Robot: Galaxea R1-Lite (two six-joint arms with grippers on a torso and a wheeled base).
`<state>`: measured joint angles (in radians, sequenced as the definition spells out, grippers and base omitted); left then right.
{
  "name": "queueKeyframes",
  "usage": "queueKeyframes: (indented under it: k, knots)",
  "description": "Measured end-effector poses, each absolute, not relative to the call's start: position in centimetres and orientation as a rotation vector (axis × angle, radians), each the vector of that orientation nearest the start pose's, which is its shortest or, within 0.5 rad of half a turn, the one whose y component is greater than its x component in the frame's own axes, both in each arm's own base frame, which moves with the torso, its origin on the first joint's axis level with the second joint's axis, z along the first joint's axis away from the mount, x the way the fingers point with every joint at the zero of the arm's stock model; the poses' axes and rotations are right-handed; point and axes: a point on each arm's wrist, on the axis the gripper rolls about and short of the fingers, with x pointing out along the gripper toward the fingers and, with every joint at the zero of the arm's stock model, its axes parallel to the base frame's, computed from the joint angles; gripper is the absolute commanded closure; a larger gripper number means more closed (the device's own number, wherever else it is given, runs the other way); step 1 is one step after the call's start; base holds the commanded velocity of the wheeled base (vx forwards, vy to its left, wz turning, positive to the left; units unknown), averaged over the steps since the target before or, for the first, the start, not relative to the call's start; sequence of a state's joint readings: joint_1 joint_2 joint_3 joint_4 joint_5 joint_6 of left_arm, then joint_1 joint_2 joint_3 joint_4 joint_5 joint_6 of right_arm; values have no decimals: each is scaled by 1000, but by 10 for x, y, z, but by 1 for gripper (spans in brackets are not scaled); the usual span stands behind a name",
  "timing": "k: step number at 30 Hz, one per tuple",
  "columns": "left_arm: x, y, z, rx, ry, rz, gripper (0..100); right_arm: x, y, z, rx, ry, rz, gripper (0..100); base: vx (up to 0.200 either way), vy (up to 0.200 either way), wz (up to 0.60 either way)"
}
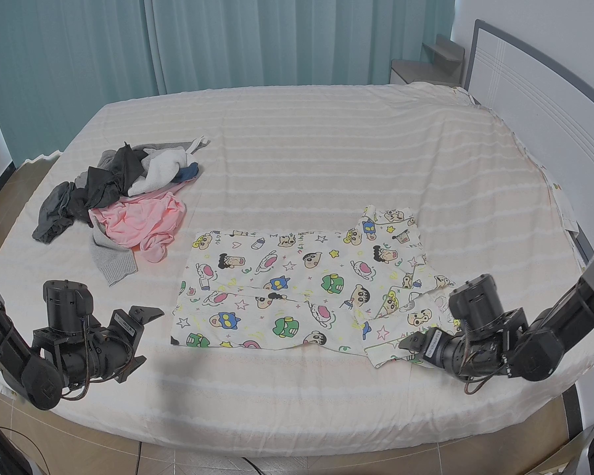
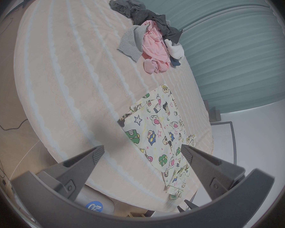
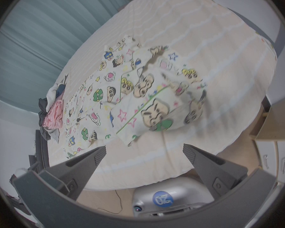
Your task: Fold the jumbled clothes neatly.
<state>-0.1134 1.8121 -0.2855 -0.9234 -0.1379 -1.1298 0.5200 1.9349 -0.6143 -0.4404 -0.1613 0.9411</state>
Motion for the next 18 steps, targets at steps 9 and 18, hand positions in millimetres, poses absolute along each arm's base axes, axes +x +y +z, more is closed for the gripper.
queueKeyframes:
  k: [9,18]
  knots:
    - [237,-30,62,-1095,677,124,0,268,107,63,586,860,12,0,0,0,0]
    - [236,-31,62,-1094,678,122,0,296,108,47,576,828,29,0,0,0,0]
